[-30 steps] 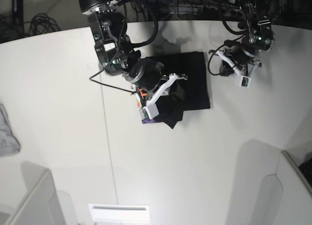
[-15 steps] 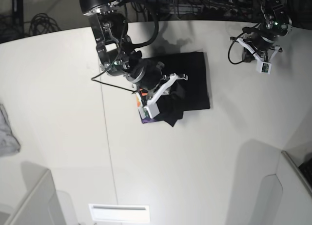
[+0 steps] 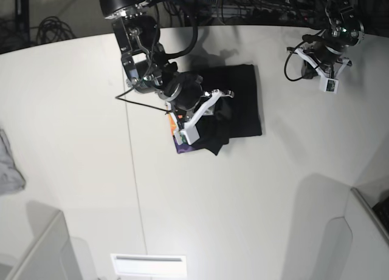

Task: Fold the T-shirt properly
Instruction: 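Release the left gripper and move it away from the shirt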

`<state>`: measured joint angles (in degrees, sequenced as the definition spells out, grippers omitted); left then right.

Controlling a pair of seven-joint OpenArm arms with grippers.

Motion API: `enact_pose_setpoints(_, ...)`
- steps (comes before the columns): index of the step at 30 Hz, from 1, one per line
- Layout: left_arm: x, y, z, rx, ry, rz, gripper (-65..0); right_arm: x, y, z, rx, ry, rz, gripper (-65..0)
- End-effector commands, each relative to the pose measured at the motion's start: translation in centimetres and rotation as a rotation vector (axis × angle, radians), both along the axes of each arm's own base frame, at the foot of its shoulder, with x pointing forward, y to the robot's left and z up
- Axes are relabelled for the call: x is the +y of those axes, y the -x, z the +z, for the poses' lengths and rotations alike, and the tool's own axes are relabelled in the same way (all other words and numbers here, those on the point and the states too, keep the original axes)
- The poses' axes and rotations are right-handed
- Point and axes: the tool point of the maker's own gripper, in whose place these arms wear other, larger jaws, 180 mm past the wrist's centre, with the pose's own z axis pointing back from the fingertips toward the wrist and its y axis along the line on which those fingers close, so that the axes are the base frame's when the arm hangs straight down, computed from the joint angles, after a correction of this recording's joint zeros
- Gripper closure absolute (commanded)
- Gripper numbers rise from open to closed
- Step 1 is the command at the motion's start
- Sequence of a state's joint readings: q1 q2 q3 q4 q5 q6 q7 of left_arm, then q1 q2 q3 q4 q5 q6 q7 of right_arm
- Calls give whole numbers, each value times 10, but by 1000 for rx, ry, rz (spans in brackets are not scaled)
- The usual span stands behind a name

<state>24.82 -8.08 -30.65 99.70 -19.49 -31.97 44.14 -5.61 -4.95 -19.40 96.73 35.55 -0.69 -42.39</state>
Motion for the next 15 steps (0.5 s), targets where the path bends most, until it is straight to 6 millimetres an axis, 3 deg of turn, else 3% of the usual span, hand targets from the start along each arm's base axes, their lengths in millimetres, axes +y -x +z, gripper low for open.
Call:
enact_pose_setpoints(1,1,-5,8,-32,-7,-13,0,6,-8,15,-41,-36,-6,-173)
enact_pose_setpoints(7,2,-5,8,-29,-14,-15,0,6,-8,15,-40,-35,-2,-354)
enact_pose_setpoints(15,3,-5,8,-30,-15,-15,0,14,-7,17,-49,-32,25,-369)
